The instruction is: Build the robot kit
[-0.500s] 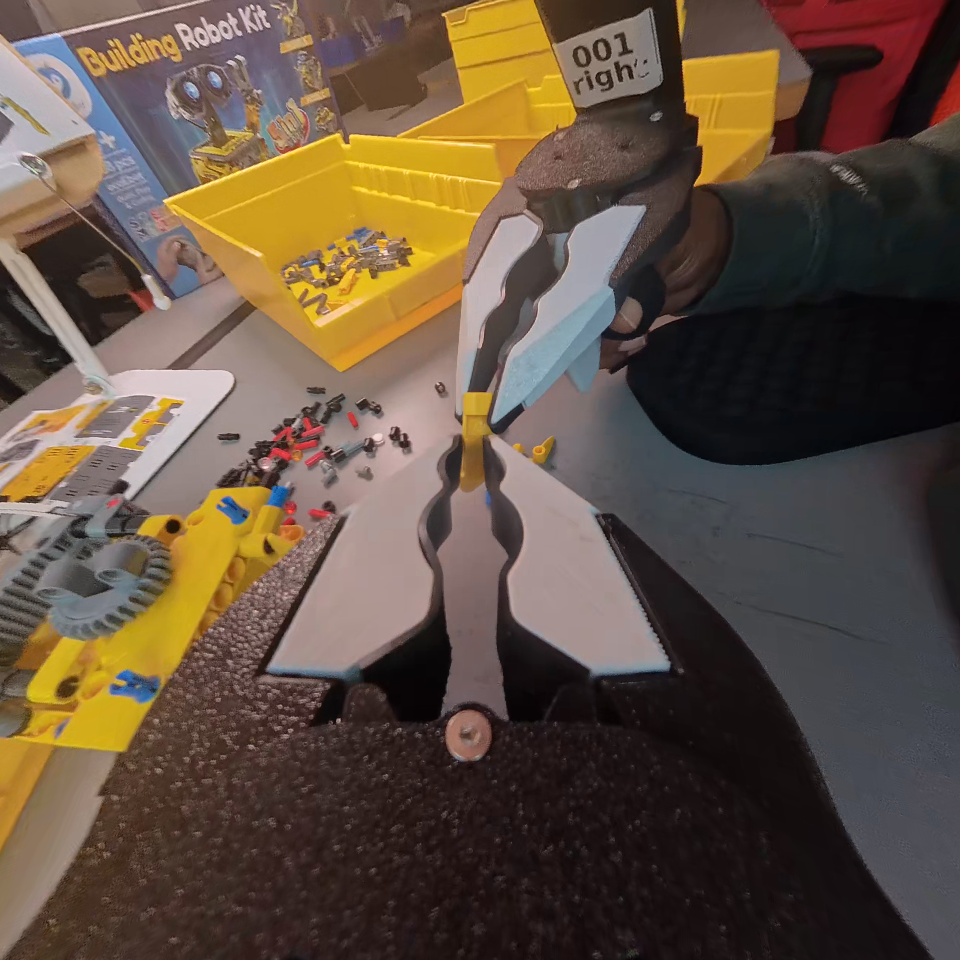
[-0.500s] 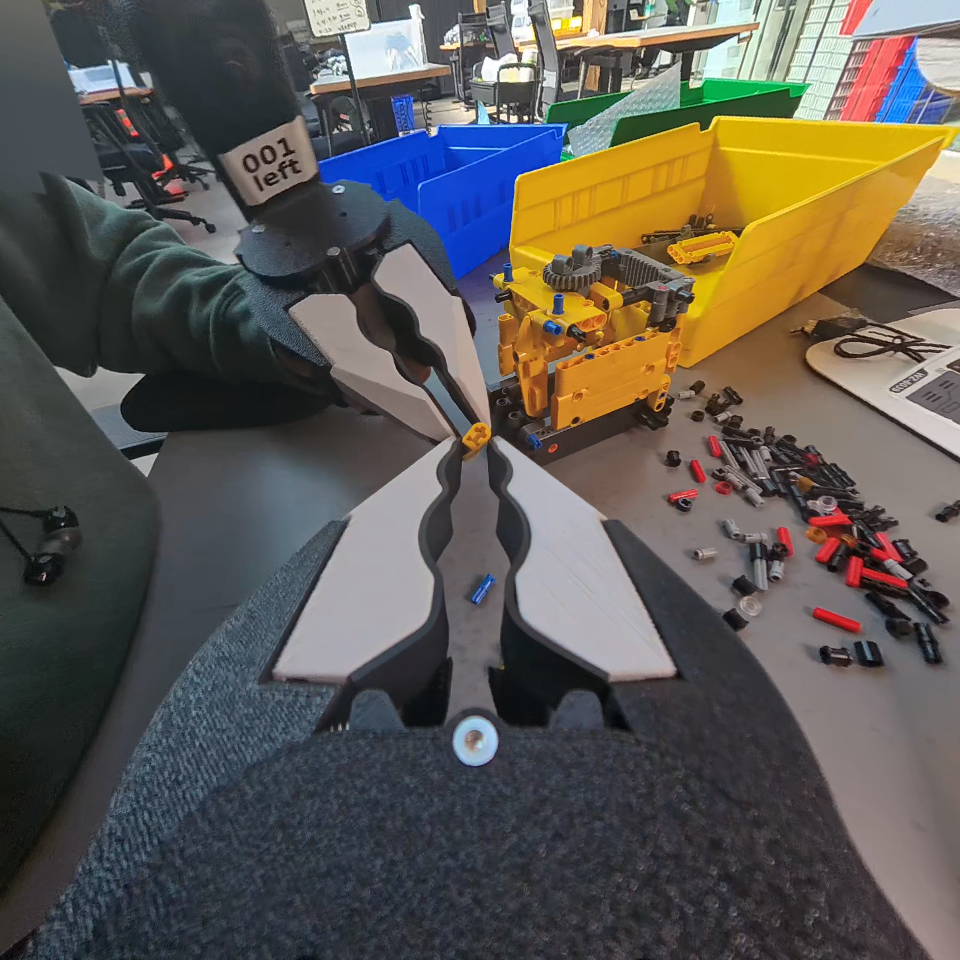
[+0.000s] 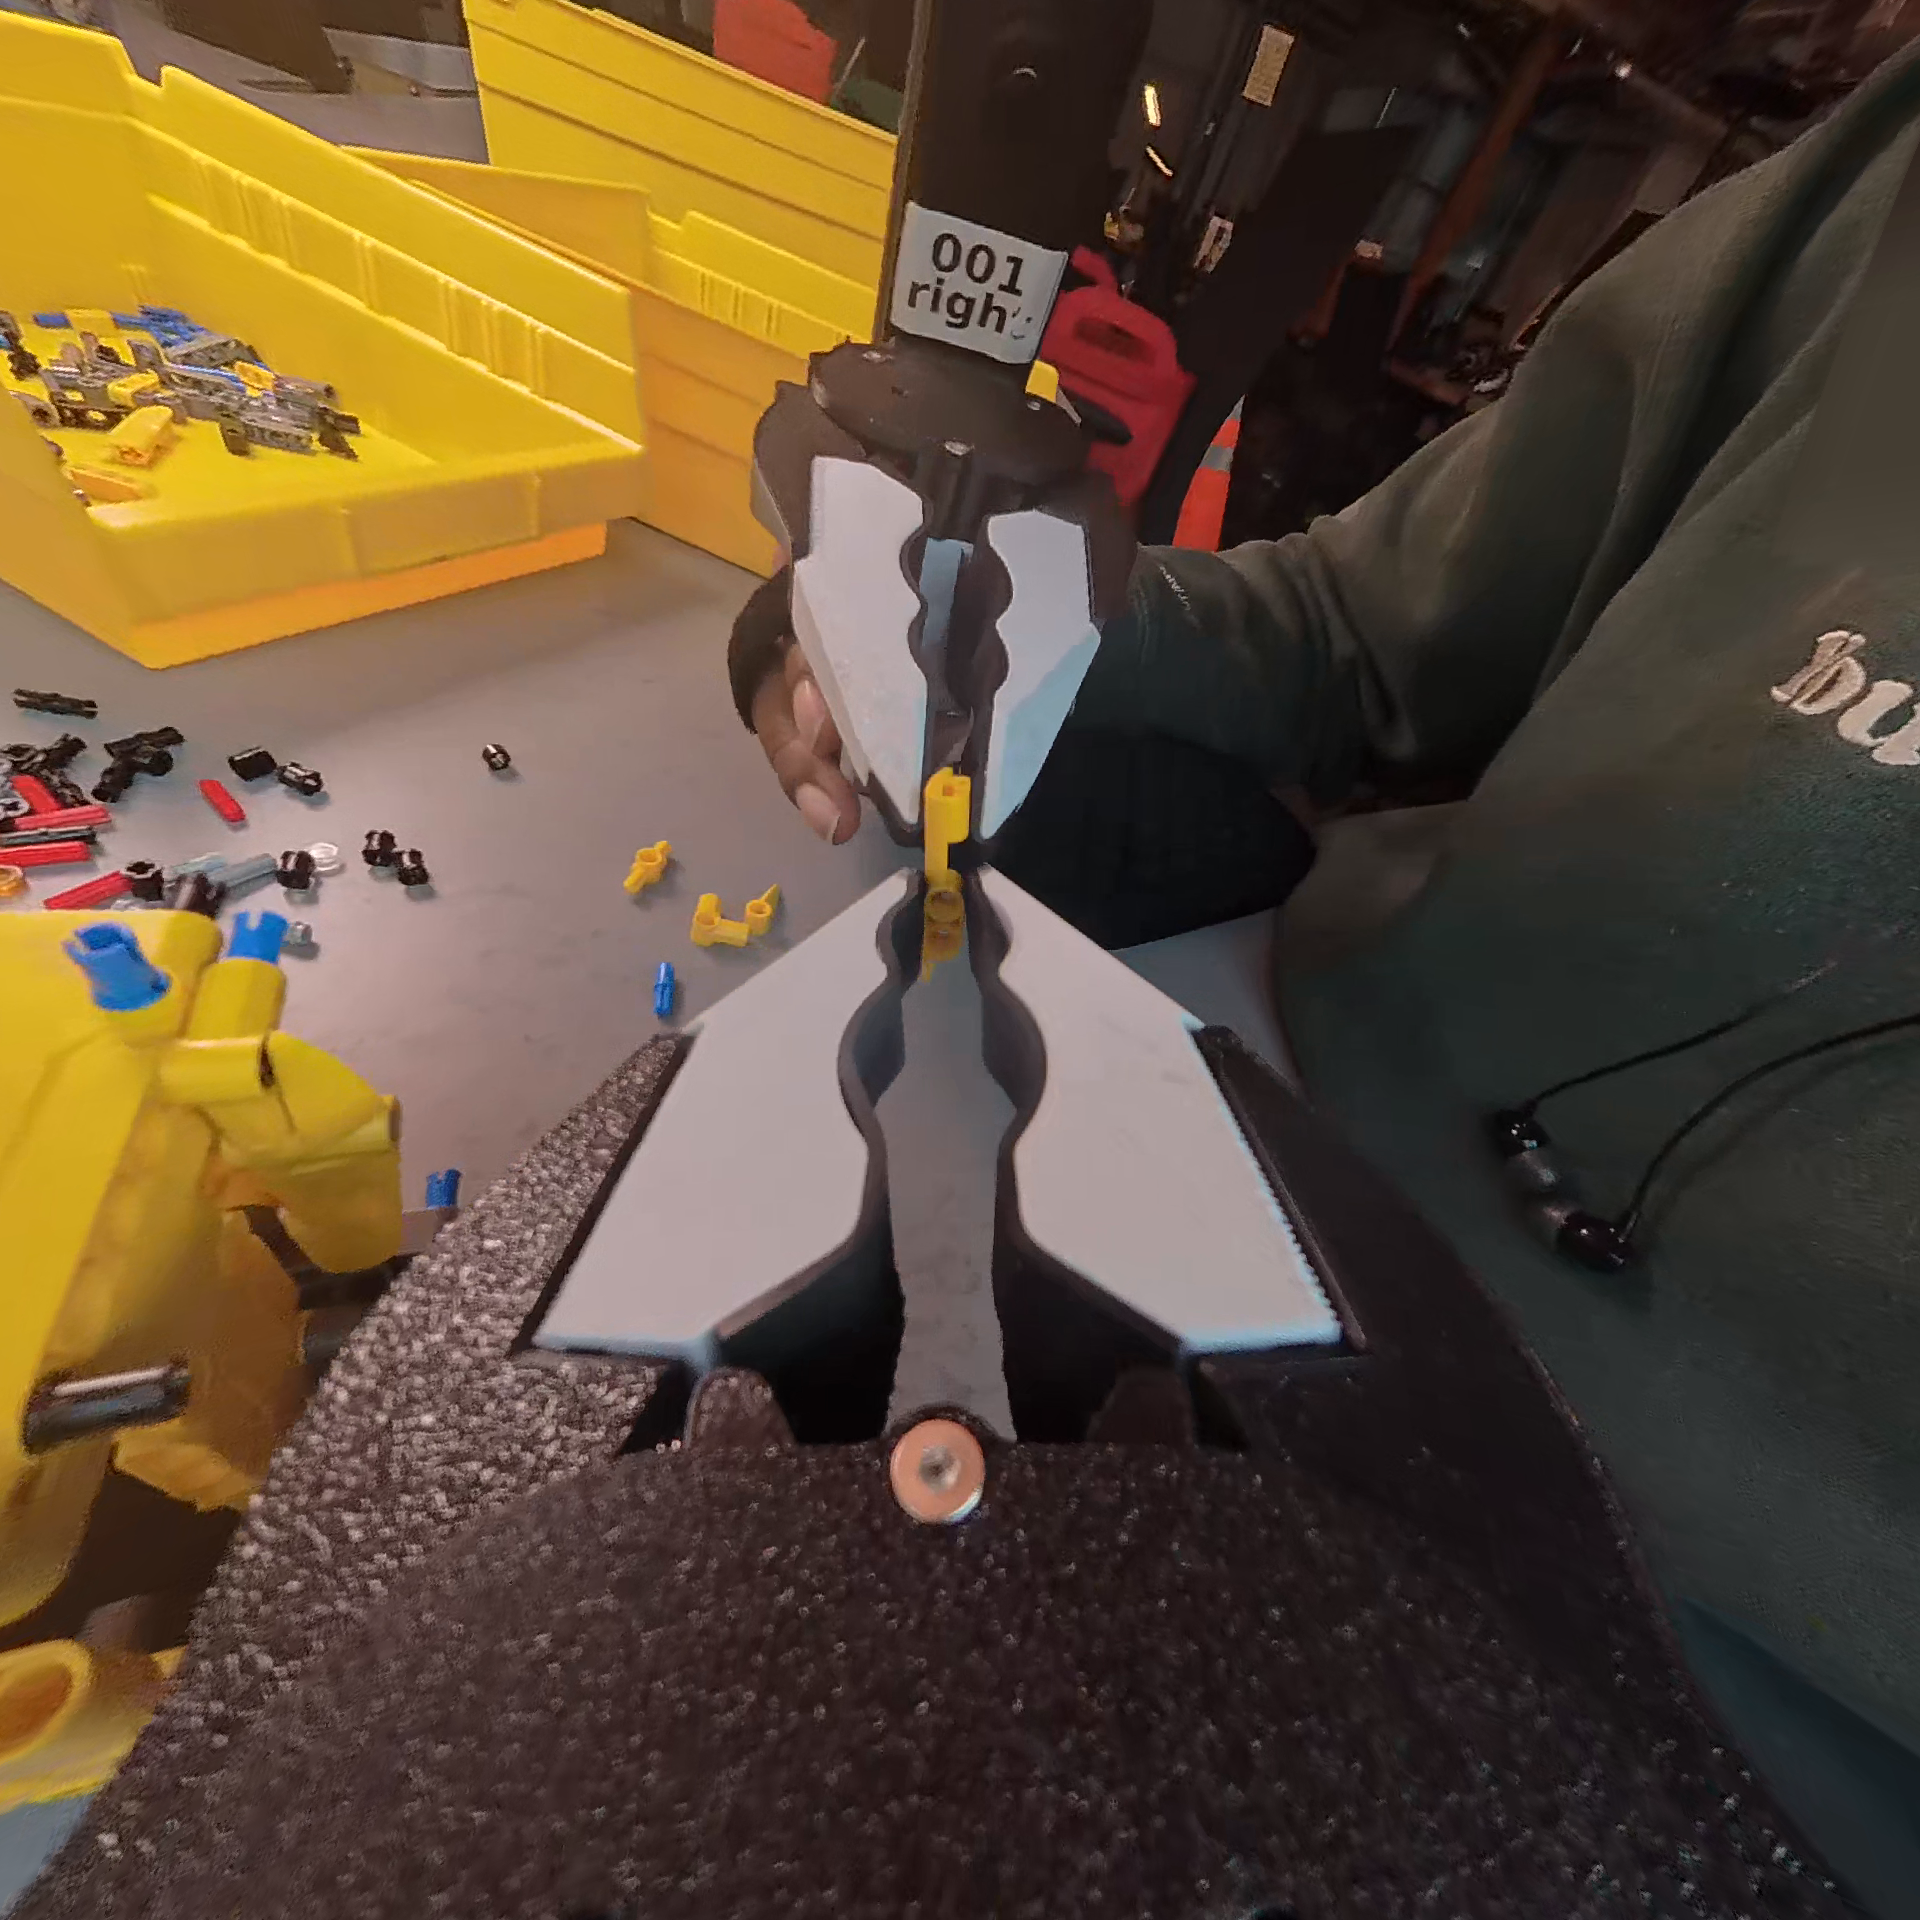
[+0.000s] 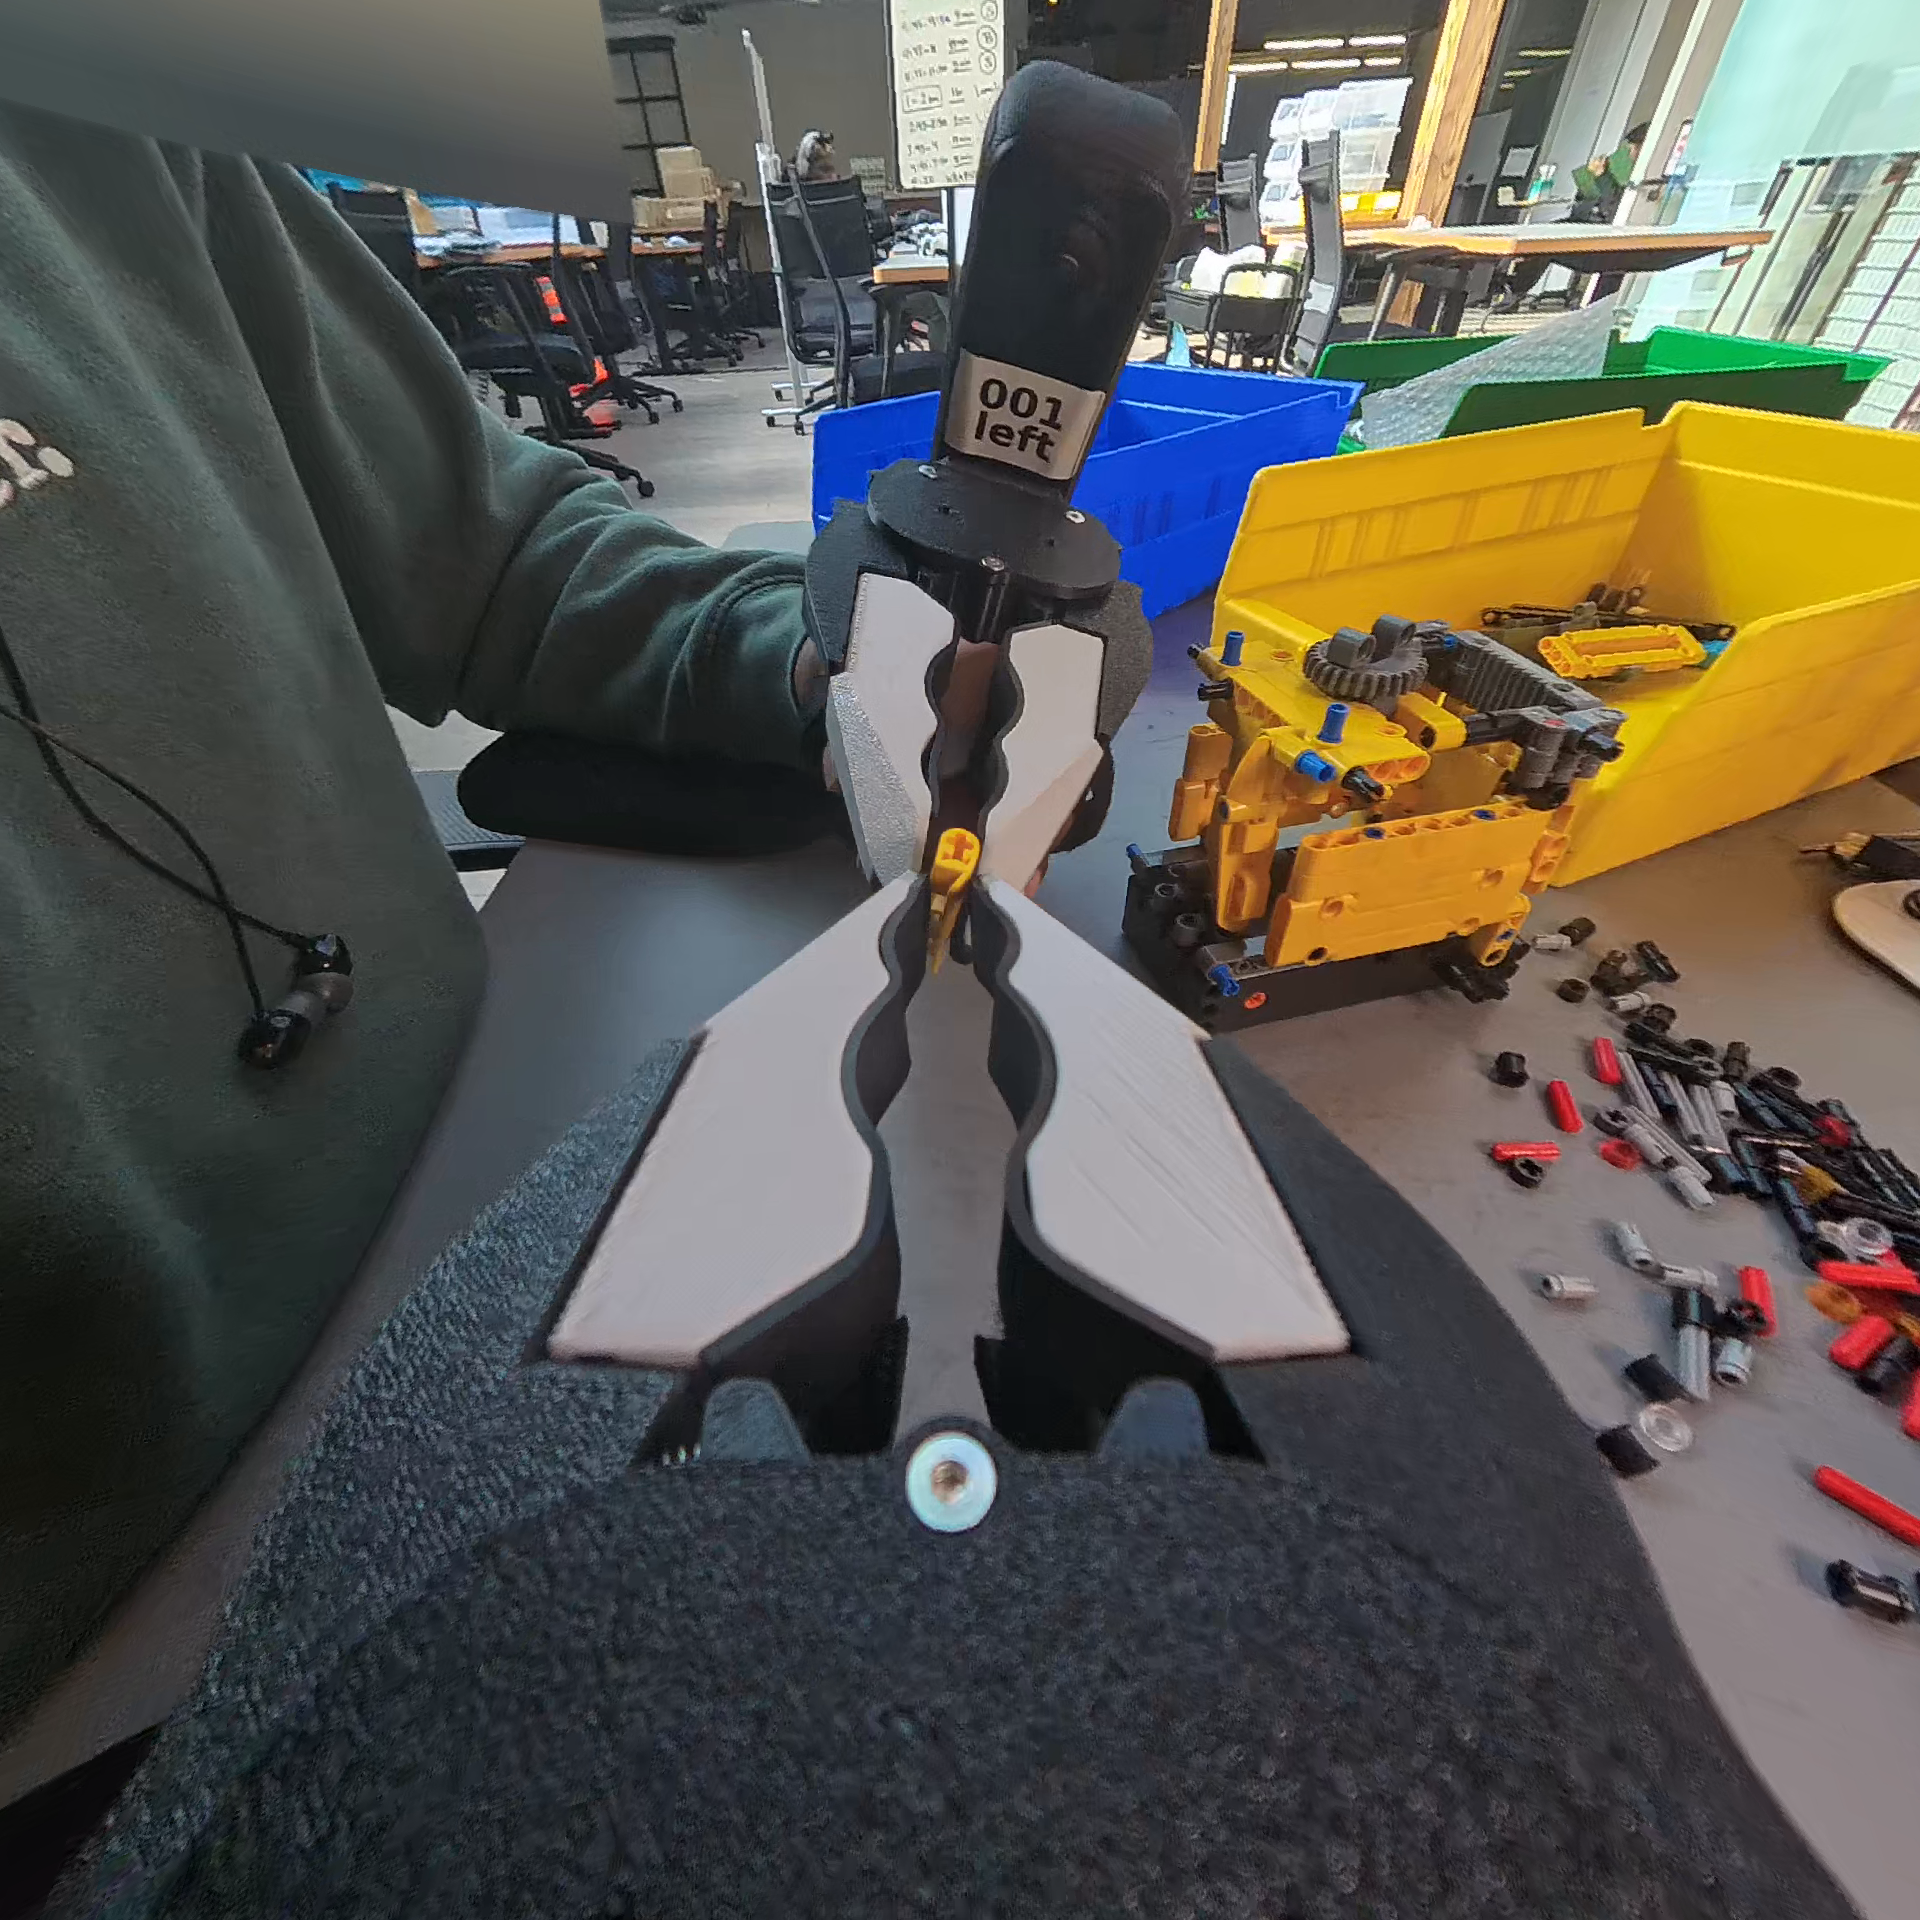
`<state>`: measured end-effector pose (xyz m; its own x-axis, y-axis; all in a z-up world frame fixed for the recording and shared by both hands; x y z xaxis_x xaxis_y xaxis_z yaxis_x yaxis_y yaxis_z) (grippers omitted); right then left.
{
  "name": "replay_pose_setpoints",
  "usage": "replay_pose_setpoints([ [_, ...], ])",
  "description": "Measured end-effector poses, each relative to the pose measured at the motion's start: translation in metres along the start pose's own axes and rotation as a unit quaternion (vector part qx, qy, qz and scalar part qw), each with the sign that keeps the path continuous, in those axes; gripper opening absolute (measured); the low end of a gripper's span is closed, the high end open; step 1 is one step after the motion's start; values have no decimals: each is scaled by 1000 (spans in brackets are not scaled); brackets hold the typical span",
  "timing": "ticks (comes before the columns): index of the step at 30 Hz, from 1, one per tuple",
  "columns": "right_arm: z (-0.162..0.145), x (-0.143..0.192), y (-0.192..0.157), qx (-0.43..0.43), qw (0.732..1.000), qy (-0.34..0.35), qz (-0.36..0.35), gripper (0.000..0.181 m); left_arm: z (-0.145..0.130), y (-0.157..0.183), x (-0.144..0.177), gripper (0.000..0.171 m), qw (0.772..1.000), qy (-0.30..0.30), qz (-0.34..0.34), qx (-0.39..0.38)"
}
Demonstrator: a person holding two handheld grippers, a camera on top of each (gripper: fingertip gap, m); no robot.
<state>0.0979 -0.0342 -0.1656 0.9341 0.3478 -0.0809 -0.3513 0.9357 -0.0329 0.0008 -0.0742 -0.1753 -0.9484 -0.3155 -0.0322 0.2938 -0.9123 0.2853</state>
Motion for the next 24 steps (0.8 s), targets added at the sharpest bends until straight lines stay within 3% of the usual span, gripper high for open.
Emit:
replay_pose_setpoints([
  [9, -8, 3, 6, 17, 999, -37, -28, 5, -8, -10, 1, 7, 999, -35, 35, 0],
  [24, -7, 2, 5, 24, 999, -36, -33, 5, -6, -11, 2, 7, 999, -28, 36, 2],
])
Point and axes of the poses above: each gripper's, where its closed fingertips meet, x back along the fingers, z out of its top, y = z × x across the jaws, the point moved 6 cm from there along x, back along the fingers, and after that the axes turned 14 degrees about y, right-handed, at the moved point
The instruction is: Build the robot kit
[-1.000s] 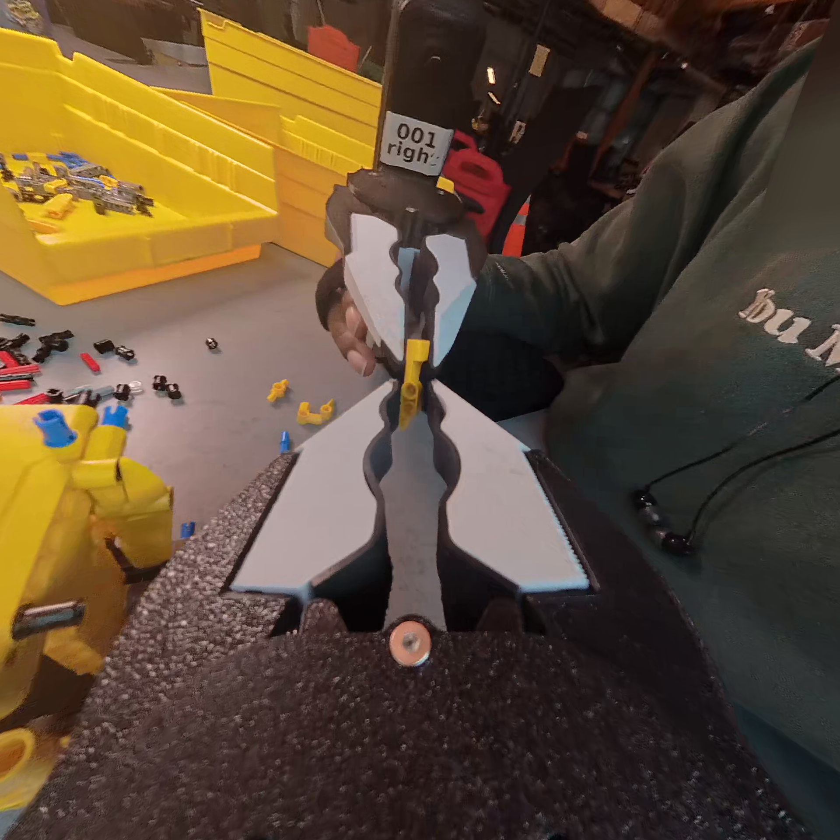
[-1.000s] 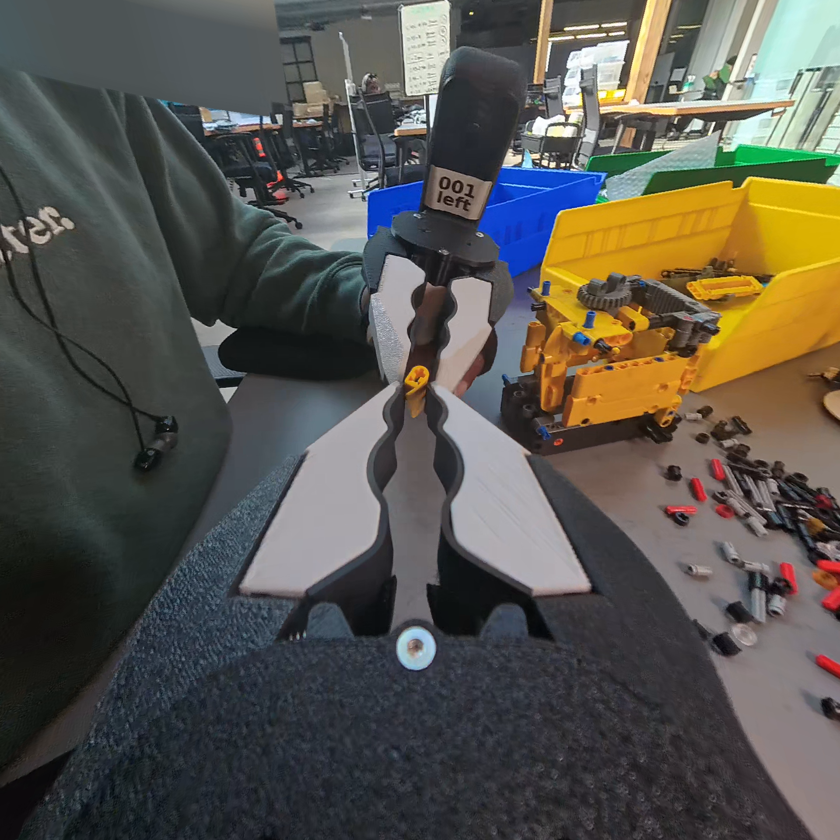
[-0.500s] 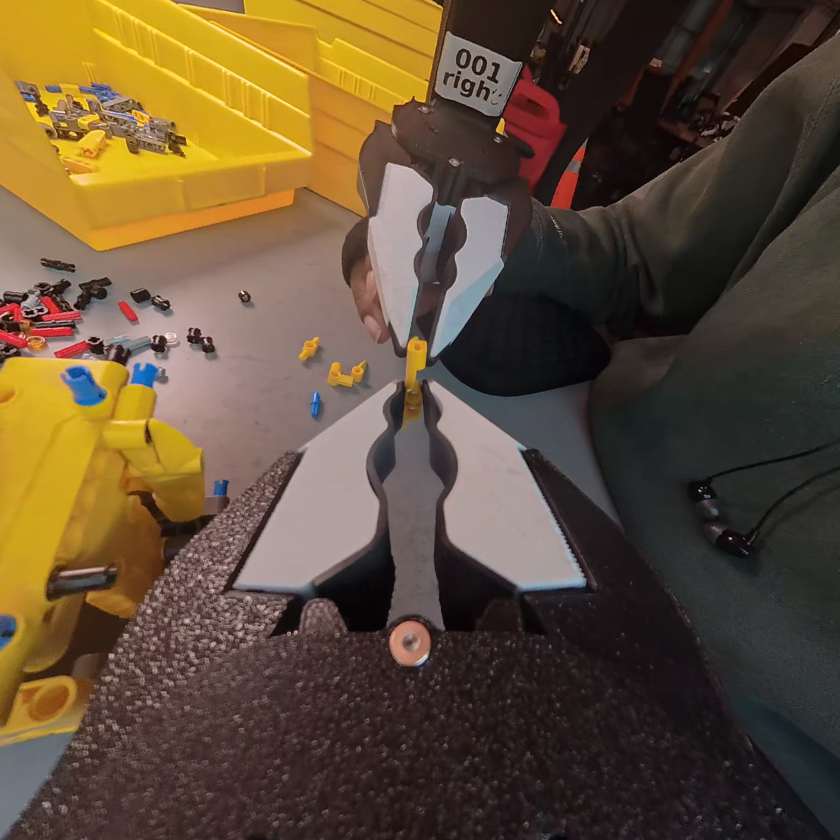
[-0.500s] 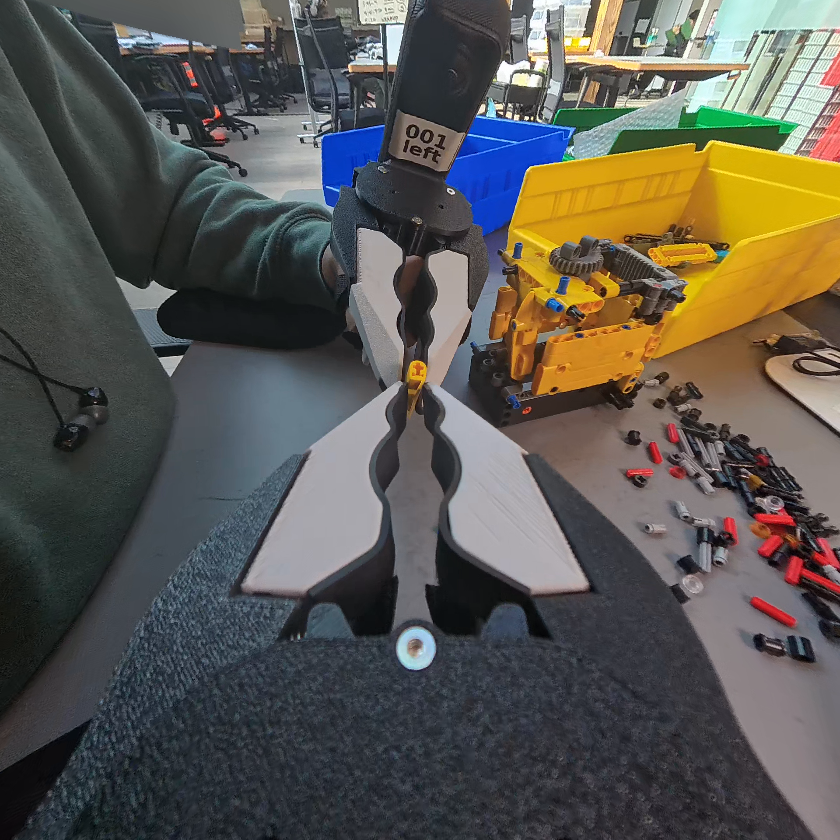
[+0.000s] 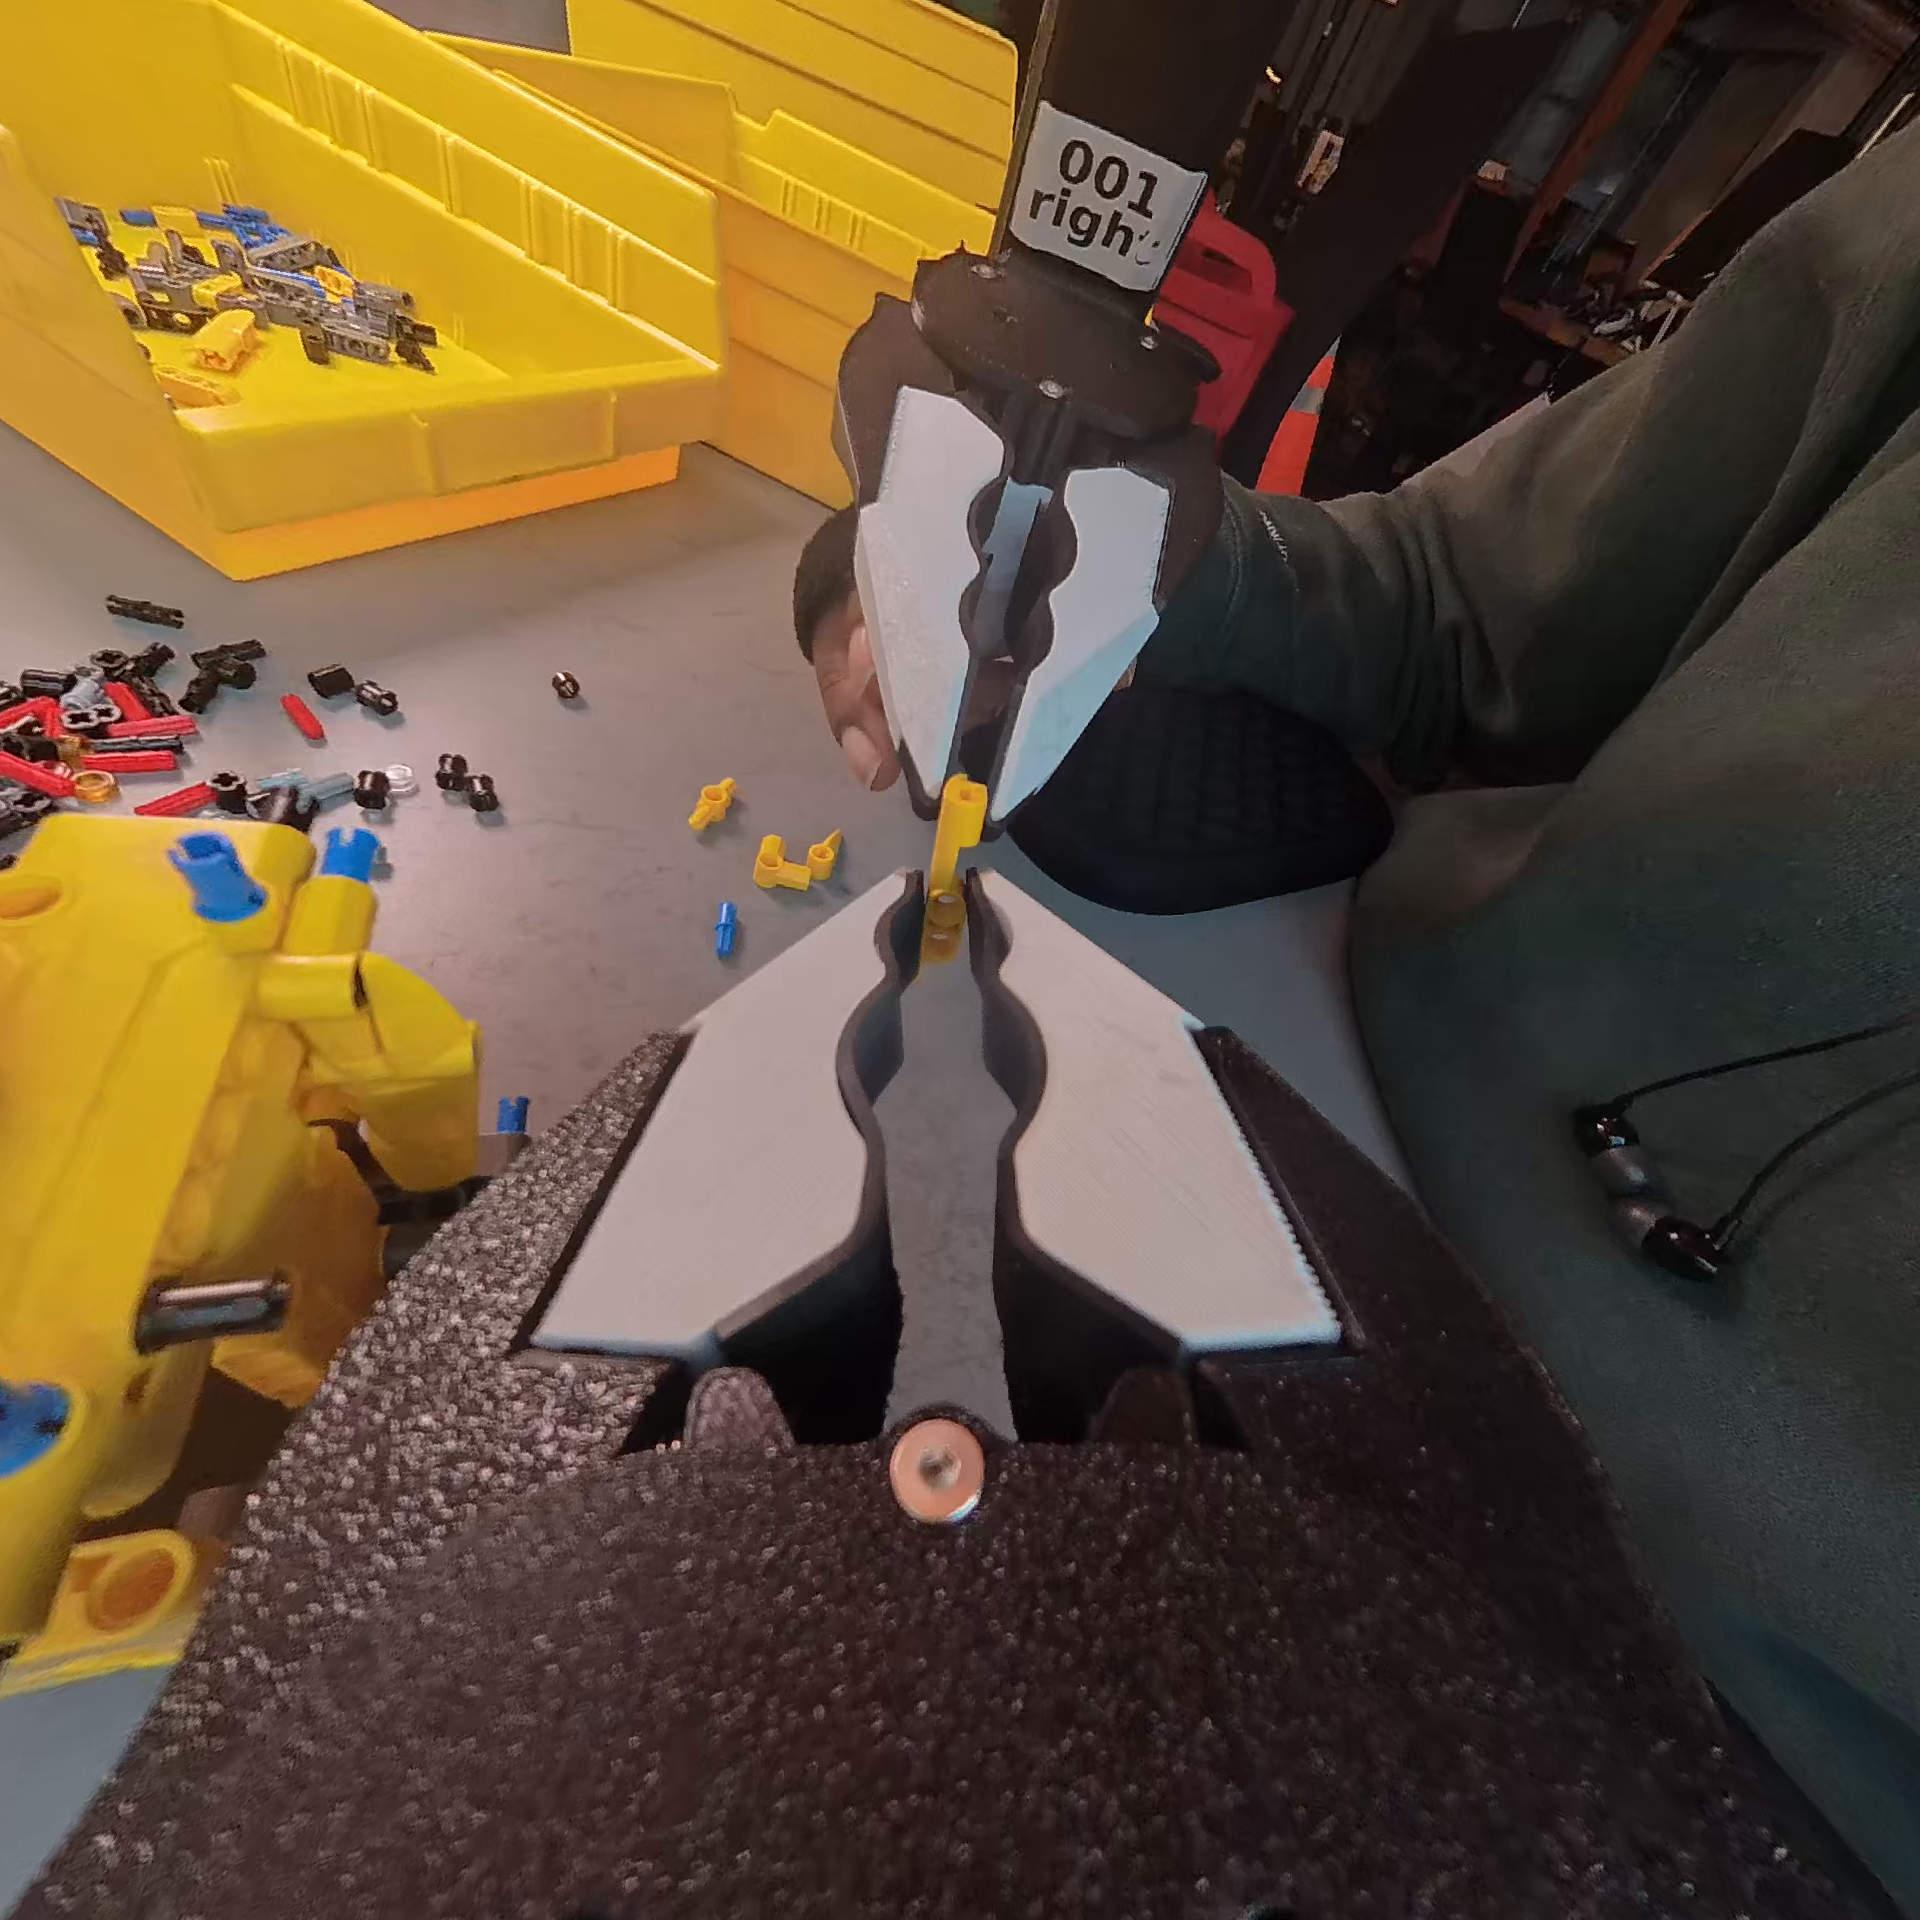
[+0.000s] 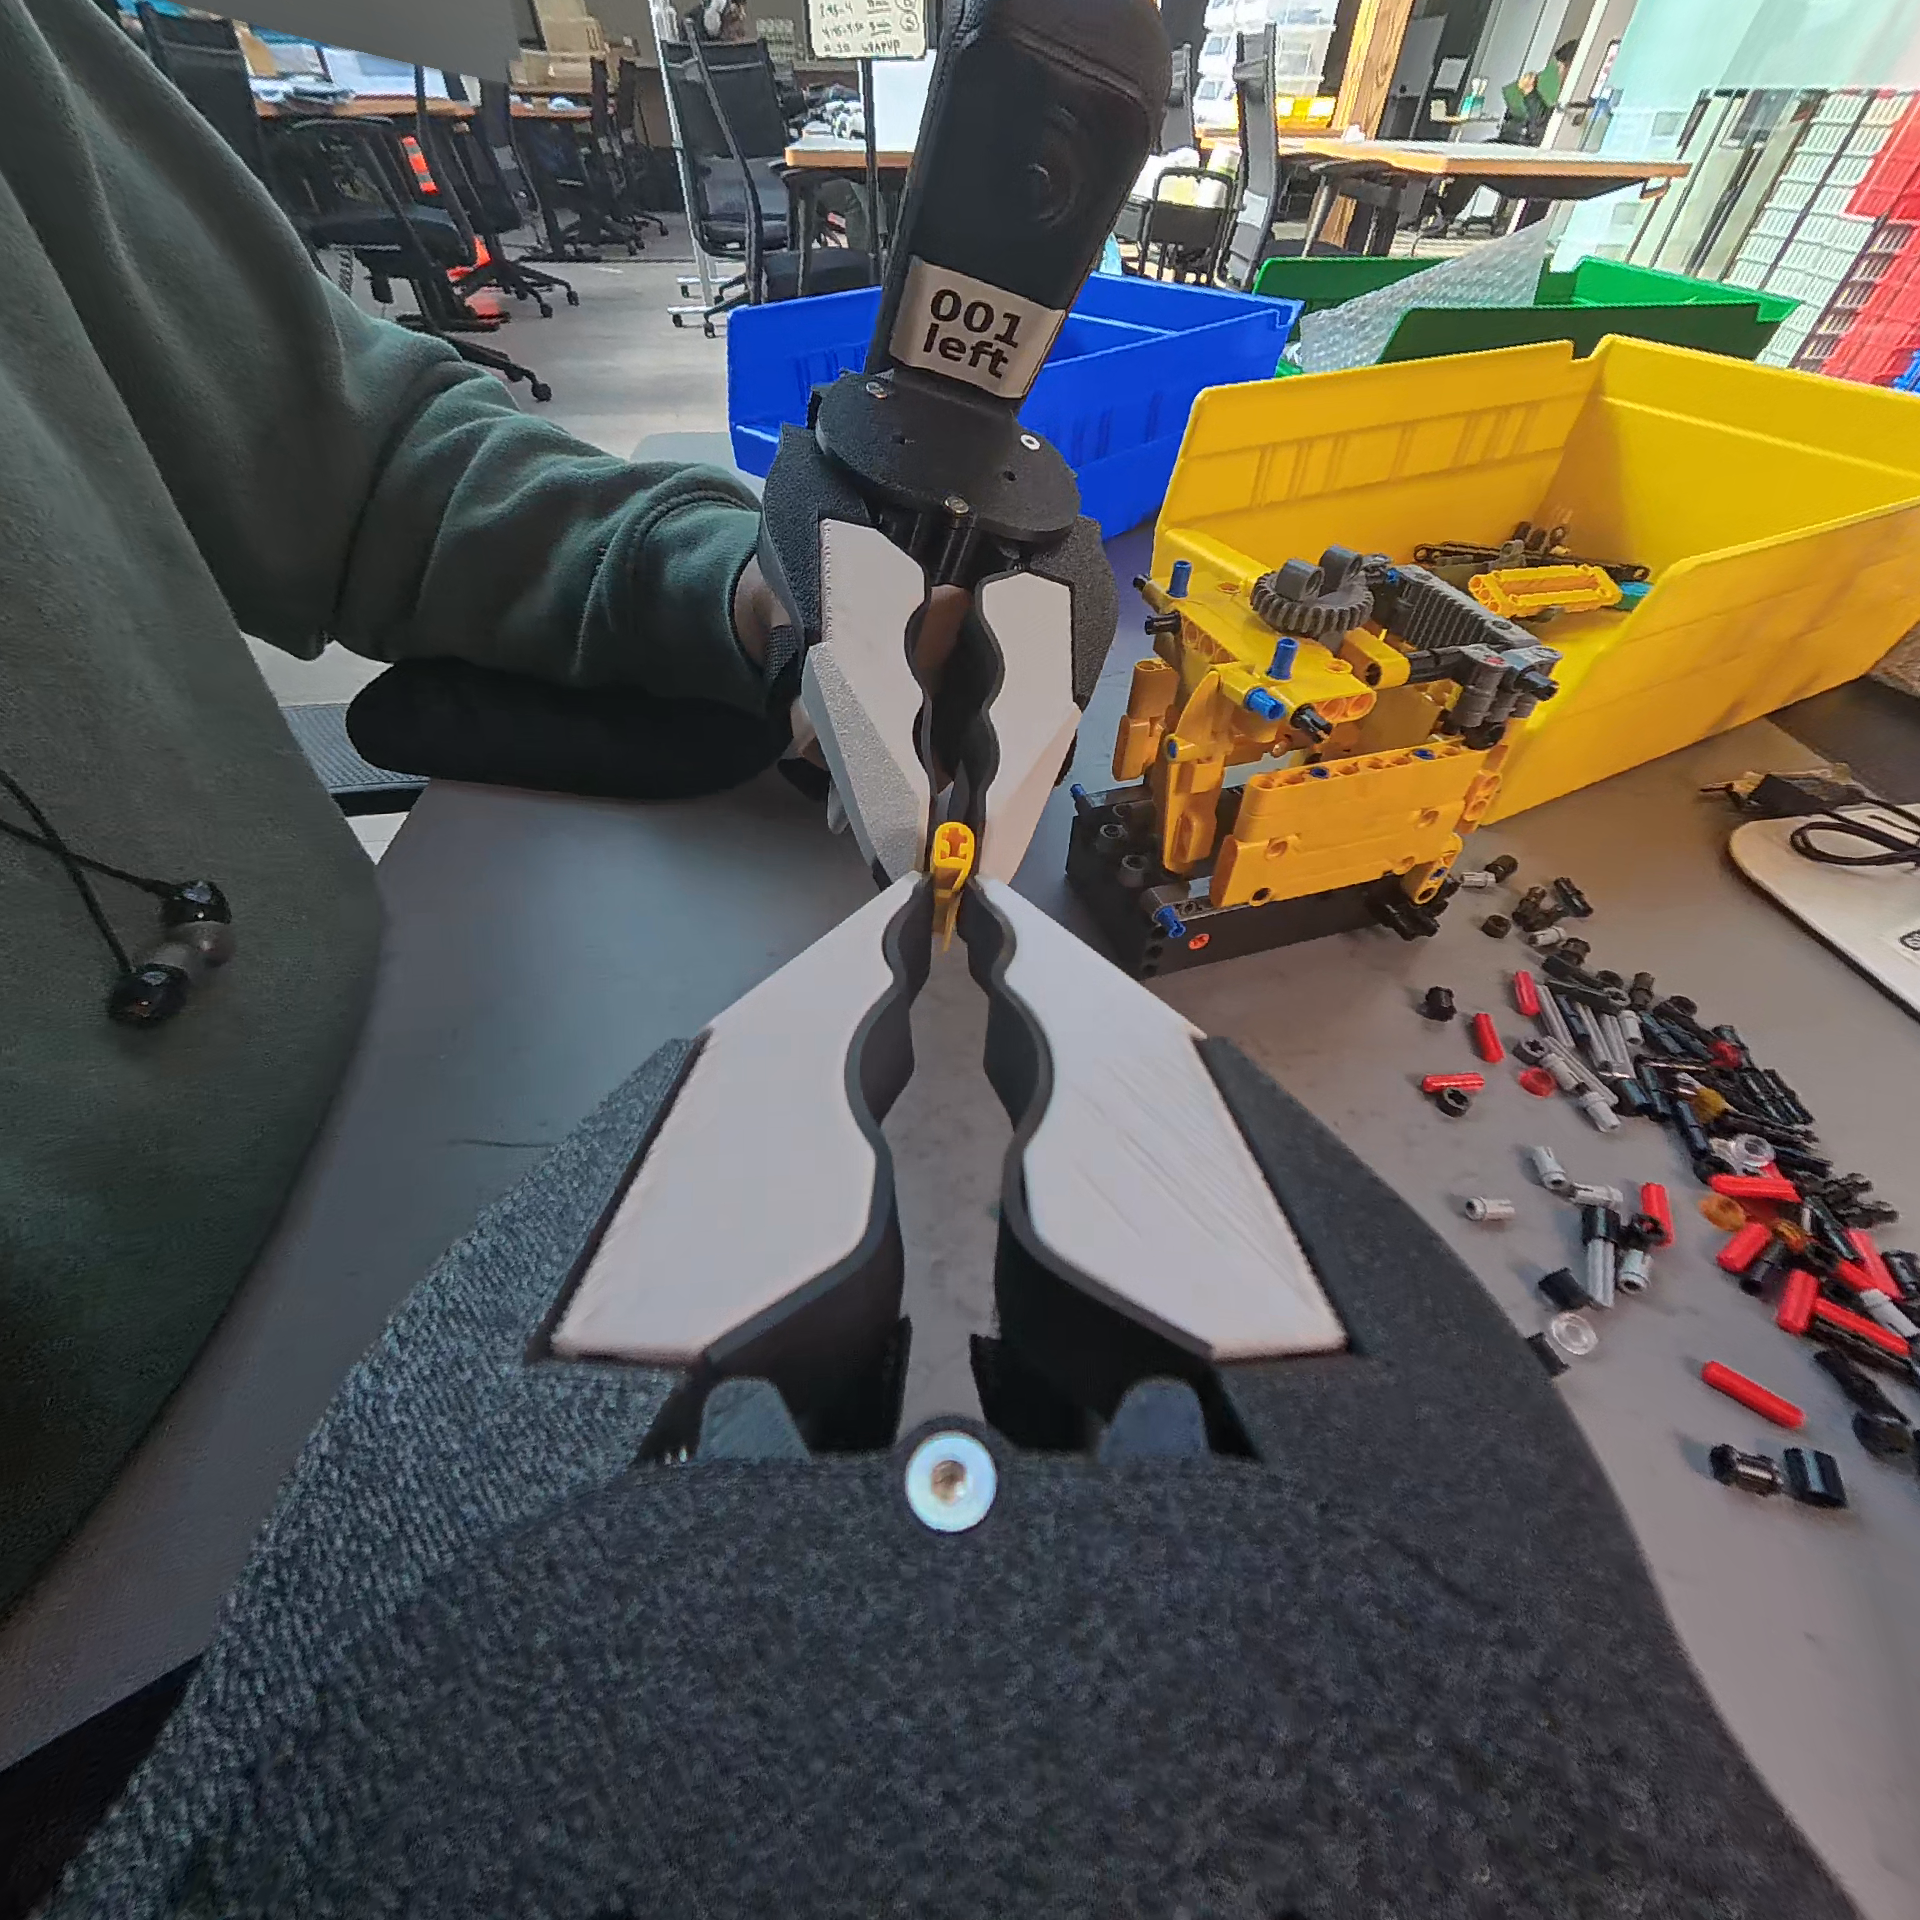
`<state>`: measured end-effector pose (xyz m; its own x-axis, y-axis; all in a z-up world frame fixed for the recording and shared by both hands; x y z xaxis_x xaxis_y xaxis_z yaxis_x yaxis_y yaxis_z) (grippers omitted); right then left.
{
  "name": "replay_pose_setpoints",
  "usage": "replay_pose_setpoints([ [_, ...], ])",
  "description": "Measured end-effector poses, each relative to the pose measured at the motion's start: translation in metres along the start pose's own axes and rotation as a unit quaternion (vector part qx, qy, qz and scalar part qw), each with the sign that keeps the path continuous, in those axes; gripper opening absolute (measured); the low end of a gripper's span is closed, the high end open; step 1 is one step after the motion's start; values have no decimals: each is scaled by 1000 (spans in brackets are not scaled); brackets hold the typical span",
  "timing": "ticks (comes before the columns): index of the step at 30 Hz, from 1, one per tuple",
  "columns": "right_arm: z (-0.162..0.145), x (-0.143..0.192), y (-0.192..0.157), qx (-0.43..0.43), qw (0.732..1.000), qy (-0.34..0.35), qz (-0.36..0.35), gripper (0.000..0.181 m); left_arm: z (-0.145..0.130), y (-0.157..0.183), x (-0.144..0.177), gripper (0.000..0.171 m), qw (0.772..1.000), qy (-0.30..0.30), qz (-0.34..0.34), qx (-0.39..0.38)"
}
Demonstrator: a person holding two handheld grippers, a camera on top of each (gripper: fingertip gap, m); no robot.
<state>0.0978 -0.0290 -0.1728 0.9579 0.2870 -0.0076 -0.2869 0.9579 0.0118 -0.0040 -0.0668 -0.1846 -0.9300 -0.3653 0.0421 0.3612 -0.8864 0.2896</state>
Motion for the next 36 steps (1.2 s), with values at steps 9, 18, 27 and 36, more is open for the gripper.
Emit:
replay_pose_setpoints([
  [9, -1, -1, -1, 9, 1000, -6, -1, 5, -2, 0, -3, 7, 1000, -11, -2, 5],
  [18, -2, 0, -2, 17, 1000, -19, -7, 4, -3, 0, -3, 7, 1000, -16, 8, -9],
  [27, -6, 2, 2, 15, 999, -38, -19, 1, 1, -5, -2, 6, 1000, -14, 20, -17],
  [36, -4, 8, 7, 27, 998, -41, -35, 7, 5, -9, -8, 6, 999, -28, 12, -28],
])
Point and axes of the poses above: each gripper's, where its closed fingertips meet, x back along the fingers, z out of its top, y = z × x across the jaws, the point moved 6 cm from there along x, back along the fingers, and after that the axes turned 14 degrees about y, right-handed, at the moved point
